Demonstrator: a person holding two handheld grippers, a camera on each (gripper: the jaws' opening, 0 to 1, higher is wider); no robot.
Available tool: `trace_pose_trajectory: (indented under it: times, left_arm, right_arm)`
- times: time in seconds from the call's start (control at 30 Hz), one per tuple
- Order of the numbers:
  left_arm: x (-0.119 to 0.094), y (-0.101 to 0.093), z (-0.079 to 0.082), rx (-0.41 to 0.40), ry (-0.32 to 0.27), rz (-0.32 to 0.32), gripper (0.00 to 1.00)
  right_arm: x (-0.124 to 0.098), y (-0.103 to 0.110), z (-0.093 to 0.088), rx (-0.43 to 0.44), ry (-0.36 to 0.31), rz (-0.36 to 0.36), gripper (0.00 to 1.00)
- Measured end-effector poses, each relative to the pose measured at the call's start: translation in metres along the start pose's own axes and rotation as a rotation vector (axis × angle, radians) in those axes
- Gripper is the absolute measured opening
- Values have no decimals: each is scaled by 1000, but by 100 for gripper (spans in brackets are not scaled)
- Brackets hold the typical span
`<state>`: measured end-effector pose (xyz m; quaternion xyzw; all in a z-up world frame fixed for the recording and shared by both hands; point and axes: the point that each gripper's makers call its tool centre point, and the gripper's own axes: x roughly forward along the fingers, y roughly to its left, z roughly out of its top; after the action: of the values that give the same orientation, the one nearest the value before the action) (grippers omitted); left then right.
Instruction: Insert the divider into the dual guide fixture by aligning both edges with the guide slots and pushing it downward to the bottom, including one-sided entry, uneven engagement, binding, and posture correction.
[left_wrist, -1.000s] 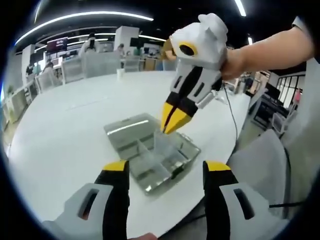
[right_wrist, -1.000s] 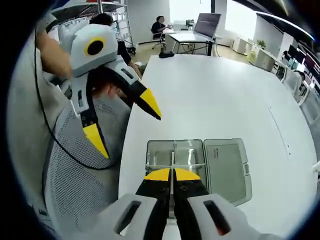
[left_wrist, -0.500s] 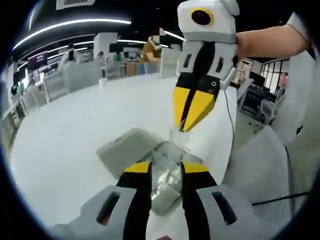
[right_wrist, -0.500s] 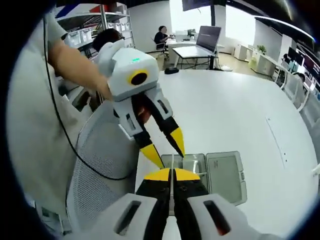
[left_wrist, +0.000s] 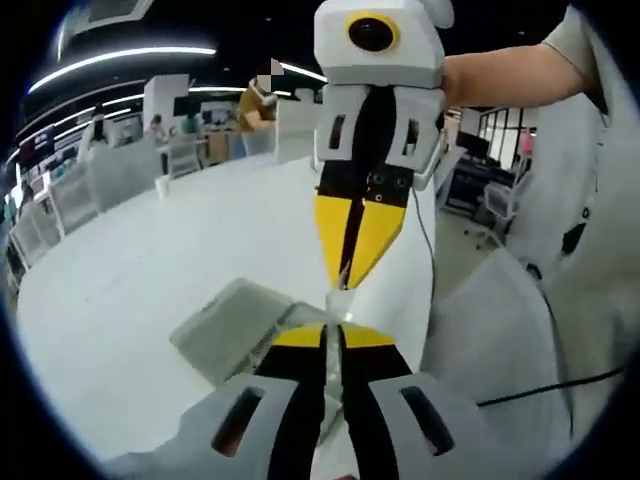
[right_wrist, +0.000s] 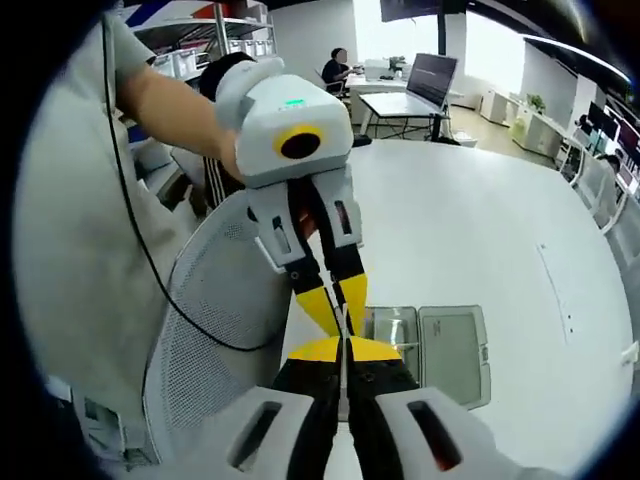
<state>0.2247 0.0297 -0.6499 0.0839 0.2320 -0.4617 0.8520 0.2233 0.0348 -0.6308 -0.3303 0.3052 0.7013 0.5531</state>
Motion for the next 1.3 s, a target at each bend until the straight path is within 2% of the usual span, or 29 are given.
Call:
trace_pose_trajectory:
  times: [0.13,0.37,0.43,0.67,0.77,0.93,1.0,1.03,1.17,1.3]
  left_arm:
    - [-2,-1,-1,-4,-8,-7,0]
    - [-5,-6,-1,-19,-16,-43,0]
    - [-6,-6,-1,-13,-11,-46,0]
    - [-8,-6,-4,2,20,-52,0]
    - [-10,-5,-6,14,33,-52,0]
    - [-10,-3,-9,18,47,-50,0]
    - [-10,1,-11,22,54,-30,0]
    - [-10,2,-11,23,60,-28,0]
    - [-10,6,-12,23,65,-14,0]
    - [-13,17,-17,27,78,36,11]
  right_arm:
    - [0,0,1,-1,33,14,0]
    - [1,2,2,-128,132,18,0]
    - [1,1,0,-173,176,18,0]
    - [5,5,-3,-249,289,49,0]
    - [8,5,-3,-260,308,61,0]
    - [14,5,-5,-255,345,72,0]
    - [15,2,-4,-237,353,65,0]
    - [15,3,-5,-177,359,64,0]
    - [18,0,-6,-156,379,60,0]
    - [20,-4,-12,-123,388,54,0]
